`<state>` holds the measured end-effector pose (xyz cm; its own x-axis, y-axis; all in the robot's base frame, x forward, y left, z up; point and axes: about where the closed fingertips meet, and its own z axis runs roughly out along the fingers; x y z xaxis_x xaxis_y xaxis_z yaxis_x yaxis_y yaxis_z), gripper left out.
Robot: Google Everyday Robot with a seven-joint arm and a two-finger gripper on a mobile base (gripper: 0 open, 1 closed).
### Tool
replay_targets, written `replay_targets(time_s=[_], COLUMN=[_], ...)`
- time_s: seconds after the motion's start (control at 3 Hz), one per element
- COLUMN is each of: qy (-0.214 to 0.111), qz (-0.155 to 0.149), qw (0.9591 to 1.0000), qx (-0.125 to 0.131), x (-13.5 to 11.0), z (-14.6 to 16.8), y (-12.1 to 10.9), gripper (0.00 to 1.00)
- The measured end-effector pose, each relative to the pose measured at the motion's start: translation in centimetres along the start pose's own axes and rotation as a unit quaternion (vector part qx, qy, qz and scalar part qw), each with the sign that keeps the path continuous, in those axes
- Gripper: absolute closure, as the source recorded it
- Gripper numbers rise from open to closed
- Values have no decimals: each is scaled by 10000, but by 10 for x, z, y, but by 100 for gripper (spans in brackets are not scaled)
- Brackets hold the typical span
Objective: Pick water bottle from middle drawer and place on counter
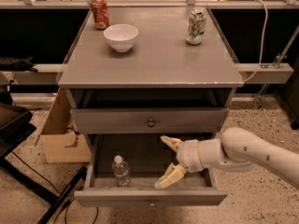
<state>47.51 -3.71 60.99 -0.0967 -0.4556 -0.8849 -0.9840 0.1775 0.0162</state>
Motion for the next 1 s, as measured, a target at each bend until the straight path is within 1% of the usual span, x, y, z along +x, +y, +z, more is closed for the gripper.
replay_targets(time_s=[0.33, 0.67, 1.0], qy=[-335, -684, -902], qz=[72, 84, 10], qw=[9994, 9976, 9959], qx=[-86, -109, -36], x=[28, 49, 56], z=[49, 91, 122], y=[-12, -14, -18], gripper=[0, 0, 0])
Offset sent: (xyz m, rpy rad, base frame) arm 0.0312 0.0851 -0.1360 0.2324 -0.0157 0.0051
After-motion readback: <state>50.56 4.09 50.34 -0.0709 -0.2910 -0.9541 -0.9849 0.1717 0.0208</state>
